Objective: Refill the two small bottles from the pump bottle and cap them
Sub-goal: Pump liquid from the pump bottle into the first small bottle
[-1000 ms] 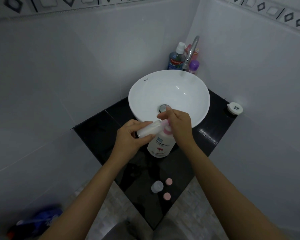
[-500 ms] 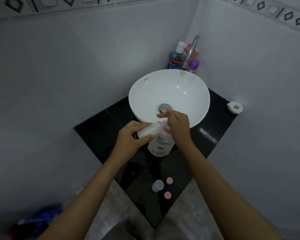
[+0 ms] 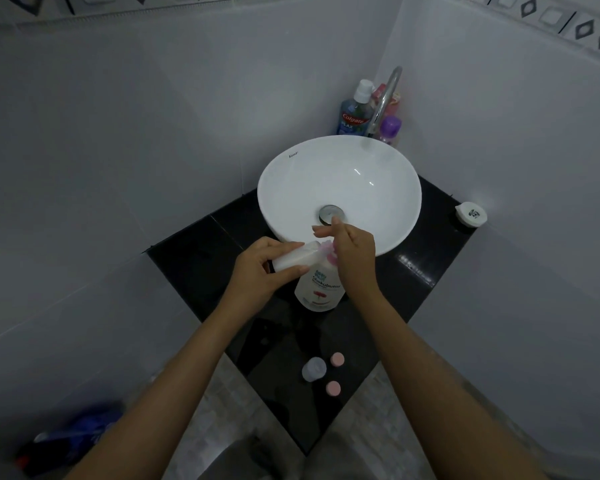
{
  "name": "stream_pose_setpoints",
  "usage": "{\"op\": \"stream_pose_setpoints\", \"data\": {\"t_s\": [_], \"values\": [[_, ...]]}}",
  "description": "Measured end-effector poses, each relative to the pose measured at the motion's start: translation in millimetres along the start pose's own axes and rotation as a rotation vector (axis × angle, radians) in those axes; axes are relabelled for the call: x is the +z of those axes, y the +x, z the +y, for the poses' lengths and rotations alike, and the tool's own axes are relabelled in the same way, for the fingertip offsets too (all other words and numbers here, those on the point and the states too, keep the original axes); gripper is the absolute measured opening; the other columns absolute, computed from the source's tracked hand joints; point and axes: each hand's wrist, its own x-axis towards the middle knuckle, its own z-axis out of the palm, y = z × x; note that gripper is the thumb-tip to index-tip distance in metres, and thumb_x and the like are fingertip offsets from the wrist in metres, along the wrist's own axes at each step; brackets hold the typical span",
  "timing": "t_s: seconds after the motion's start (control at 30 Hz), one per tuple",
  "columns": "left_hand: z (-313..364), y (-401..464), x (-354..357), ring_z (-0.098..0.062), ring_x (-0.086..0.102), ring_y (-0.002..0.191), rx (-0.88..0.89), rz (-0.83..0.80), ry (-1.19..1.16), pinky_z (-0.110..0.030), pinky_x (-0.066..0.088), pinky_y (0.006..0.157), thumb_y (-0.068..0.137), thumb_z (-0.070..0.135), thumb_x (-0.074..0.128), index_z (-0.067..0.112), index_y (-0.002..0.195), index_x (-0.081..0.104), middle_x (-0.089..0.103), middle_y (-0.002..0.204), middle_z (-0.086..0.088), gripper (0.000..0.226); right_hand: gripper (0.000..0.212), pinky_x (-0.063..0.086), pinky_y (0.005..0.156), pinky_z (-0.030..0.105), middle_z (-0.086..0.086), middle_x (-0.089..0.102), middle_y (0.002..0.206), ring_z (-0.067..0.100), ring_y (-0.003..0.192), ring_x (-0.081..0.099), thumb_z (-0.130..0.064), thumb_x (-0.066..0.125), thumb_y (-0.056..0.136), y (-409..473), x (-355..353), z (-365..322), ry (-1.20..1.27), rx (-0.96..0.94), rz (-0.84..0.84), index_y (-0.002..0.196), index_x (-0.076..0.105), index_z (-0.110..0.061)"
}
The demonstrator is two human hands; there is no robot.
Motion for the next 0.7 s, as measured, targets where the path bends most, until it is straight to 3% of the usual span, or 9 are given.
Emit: {"op": "stream_pose_setpoints", "data": {"t_s": [0.07,0.2,0.3,0.43,0.53,0.6,0.7], "values": [[0.8,-1.5,0.4,0.005,0.056,0.087,0.001,0.009,-0.010,-0.014,0.050,0.078,0.073,0.020,0.076,0.025,0.114,0.066,0.058,0.097,0.007,0.042,0.039,0.048,0.063,0.023,0.003,0.073,0.088,0.009,0.073,0.060,-0.024,0.045,0.099,0.6,-1.7,-5.0,0.001,-0.005,-0.007,0.081,0.075,-0.008],[6.8,0.0,0.5,0.003,0.057,0.090,0.019,0.033,-0.038,-0.013,0.049,0.080,0.073,0.016,0.077,0.018,0.115,0.067,0.060,0.100,0.001,0.043,0.038,0.043,0.057,0.002,0.006,0.072,0.082,0.004,0.071,0.061,-0.022,0.047,0.098,2.0,-7.0,-14.3,-0.026,-0.092,0.012,0.086,0.075,0.000],[9.4,1.9,0.1,0.005,0.057,0.089,0.036,0.033,-0.045,-0.011,0.049,0.079,0.072,0.014,0.078,0.014,0.114,0.067,0.060,0.099,0.001,0.043,0.039,0.043,0.062,0.001,0.006,0.074,0.082,0.003,0.072,0.062,-0.024,0.048,0.098,4.8,-6.8,-14.7,-0.039,-0.095,0.021,0.083,0.076,-0.001],[8.8,1.6,0.2,0.004,0.057,0.088,0.038,0.036,-0.042,-0.013,0.049,0.079,0.071,0.015,0.078,0.013,0.114,0.067,0.060,0.099,0.000,0.044,0.039,0.044,0.063,0.003,0.010,0.074,0.082,0.006,0.072,0.063,-0.022,0.048,0.098,3.5,-7.0,-13.4,-0.012,-0.097,0.020,0.082,0.075,0.000],[7.2,1.2,1.1,0.003,0.057,0.088,0.029,0.040,-0.053,-0.014,0.050,0.080,0.071,0.015,0.078,0.016,0.113,0.067,0.059,0.097,0.003,0.043,0.038,0.043,0.061,0.004,0.001,0.071,0.074,-0.001,0.067,0.060,-0.019,0.046,0.099,1.9,-6.5,-13.7,0.003,-0.084,0.023,0.085,0.076,0.000],[5.2,1.0,1.8,0.003,0.057,0.089,0.018,0.041,-0.050,-0.015,0.051,0.081,0.071,0.016,0.078,0.019,0.112,0.067,0.060,0.097,0.004,0.043,0.038,0.046,0.063,0.013,-0.006,0.070,0.073,-0.001,0.067,0.060,-0.021,0.046,0.099,2.2,-4.7,-10.0,0.013,-0.052,0.017,0.085,0.076,-0.004],[3.0,0.3,2.6,0.004,0.058,0.089,-0.001,0.033,-0.028,-0.016,0.051,0.080,0.071,0.017,0.078,0.021,0.110,0.068,0.060,0.097,0.005,0.041,0.039,0.049,0.064,0.030,0.002,0.075,0.089,0.016,0.079,0.064,-0.025,0.045,0.099,2.2,-0.7,-2.0,0.016,-0.018,-0.006,0.077,0.075,-0.013]]}}
